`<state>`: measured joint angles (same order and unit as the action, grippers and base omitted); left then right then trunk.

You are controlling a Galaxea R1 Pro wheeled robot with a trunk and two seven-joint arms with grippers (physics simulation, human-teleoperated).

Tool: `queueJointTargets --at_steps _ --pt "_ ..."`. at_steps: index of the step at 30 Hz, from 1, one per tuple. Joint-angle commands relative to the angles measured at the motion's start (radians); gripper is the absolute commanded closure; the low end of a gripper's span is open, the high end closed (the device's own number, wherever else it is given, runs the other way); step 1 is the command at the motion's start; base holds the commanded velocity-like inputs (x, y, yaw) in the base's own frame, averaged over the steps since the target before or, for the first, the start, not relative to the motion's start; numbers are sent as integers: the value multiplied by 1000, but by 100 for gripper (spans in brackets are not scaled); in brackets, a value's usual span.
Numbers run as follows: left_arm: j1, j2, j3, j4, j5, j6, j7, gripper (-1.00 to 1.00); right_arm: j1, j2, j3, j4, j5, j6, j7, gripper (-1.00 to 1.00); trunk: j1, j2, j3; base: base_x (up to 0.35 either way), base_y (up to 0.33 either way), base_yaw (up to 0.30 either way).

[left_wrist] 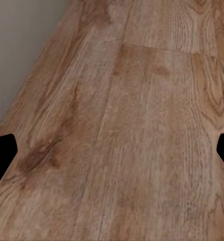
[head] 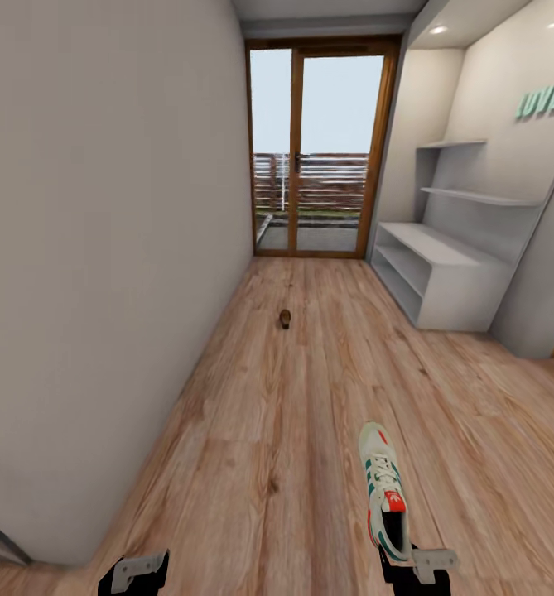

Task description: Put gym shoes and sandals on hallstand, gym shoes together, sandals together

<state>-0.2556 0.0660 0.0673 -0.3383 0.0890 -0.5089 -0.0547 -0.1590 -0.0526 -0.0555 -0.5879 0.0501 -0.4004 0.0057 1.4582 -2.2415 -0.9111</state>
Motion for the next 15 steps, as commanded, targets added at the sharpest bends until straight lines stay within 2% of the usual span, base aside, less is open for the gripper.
queueJointTargets --at_steps 1,15 --pt "-1 0 1 1 9 -3 -6 -100 -1 0 -3 0 5 -3 0 100 0 0 -1 340 0 0" --pt "0 0 0 1 9 -2 -6 -100 -1 0 -3 0 5 -3 0 100 0 0 -1 340 0 0"
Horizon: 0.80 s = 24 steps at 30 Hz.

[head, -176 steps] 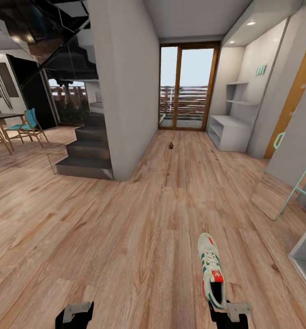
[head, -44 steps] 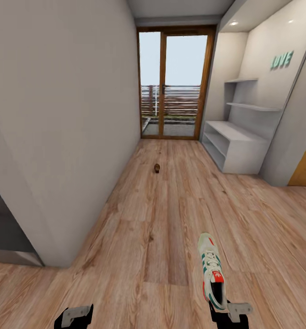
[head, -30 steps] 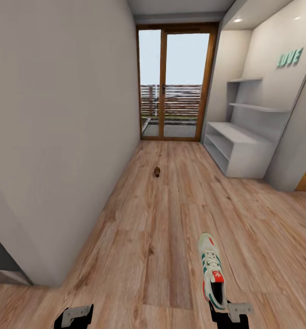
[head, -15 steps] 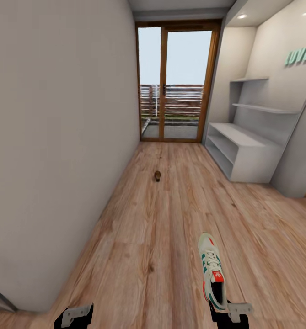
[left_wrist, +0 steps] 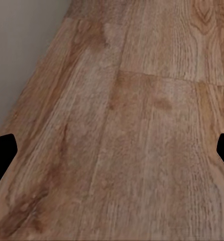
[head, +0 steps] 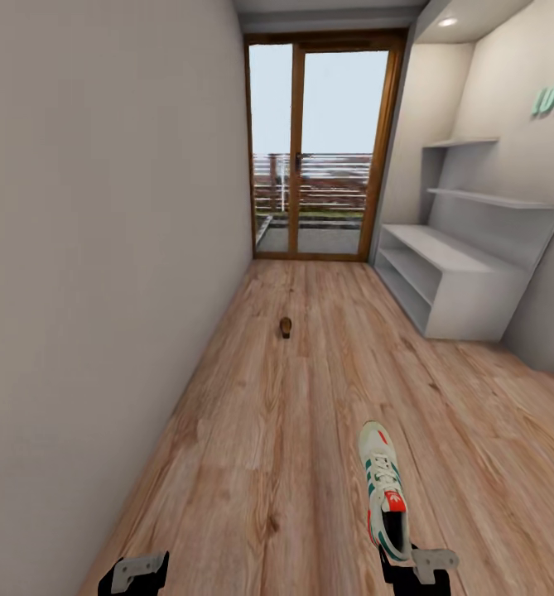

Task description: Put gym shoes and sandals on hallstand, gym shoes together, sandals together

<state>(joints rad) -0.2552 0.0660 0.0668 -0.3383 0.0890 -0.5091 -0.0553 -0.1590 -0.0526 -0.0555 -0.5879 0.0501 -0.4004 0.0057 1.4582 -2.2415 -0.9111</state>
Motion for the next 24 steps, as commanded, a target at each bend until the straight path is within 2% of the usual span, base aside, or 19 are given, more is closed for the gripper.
queueJointTargets --at_steps 1,24 --pt "-1 0 1 1 9 -2 -6 -100 -1 0 -3 0 5 -3 0 100 0 0 -1 339 0 0" --pt "-1 -1 1 1 9 -3 -6 -100 -1 0 -3 0 5 -3 0 100 0 0 -1 339 0 0"
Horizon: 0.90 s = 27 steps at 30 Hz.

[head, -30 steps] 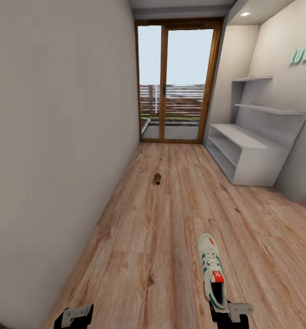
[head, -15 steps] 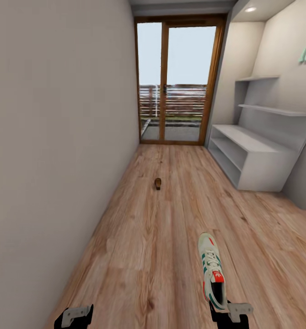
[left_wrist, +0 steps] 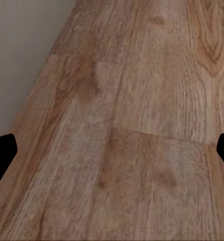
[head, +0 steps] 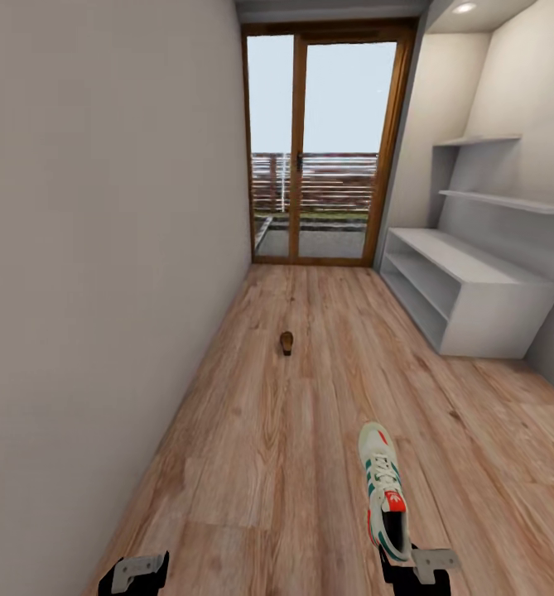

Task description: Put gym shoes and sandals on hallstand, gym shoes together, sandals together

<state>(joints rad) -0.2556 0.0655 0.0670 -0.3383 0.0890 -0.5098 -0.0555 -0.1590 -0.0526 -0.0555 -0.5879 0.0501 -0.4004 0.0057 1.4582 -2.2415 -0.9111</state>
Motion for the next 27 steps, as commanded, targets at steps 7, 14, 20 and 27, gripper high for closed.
queueJointTargets --at_steps 7,14,20,27 --pt "0 -1 1 1 9 -2 -6 -100 -1 -5 -4 0 5 -3 1 100 0 0 -1 340 -47 0" --pt "-1 0 1 1 9 -3 -6 -100 -1 -6 -4 0 5 -3 1 100 0 0 -1 339 -73 0" --pt "0 0 1 1 9 -3 -6 -100 -1 -6 -4 1 5 -2 1 100 0 0 -1 339 -75 0" --pt "0 -1 1 1 9 -3 -6 -100 -1 -6 -4 1 5 -2 0 100 0 0 -1 340 -75 0"
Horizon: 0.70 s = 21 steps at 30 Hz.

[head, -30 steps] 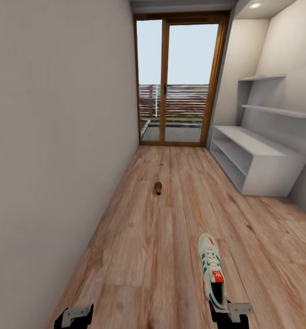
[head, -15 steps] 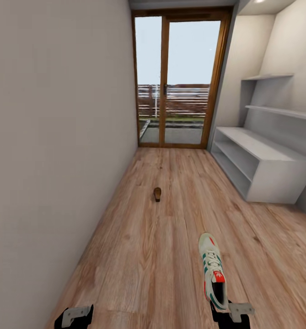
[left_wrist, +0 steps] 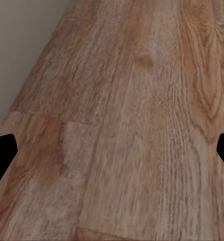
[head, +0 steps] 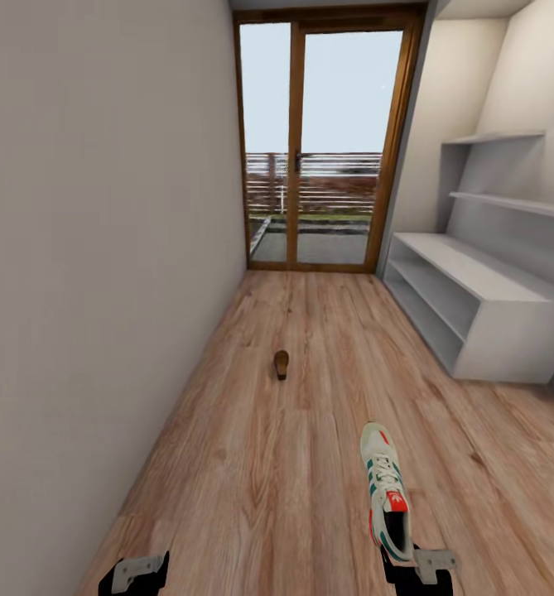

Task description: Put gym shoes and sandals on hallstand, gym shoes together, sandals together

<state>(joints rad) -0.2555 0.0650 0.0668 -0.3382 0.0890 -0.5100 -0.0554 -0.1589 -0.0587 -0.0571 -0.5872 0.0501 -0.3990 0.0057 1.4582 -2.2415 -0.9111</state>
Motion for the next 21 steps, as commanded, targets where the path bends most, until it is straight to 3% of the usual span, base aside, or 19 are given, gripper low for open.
queueJointTargets --at_steps 1,21 --pt "-1 0 1 1 9 -2 -5 -100 -1 0 -3 1 5 -3 0 100 0 0 -1 339 -75 0" --pt "-1 0 1 1 9 -2 -6 -100 -1 0 -3 1 5 -3 0 100 0 0 -1 340 -75 0"
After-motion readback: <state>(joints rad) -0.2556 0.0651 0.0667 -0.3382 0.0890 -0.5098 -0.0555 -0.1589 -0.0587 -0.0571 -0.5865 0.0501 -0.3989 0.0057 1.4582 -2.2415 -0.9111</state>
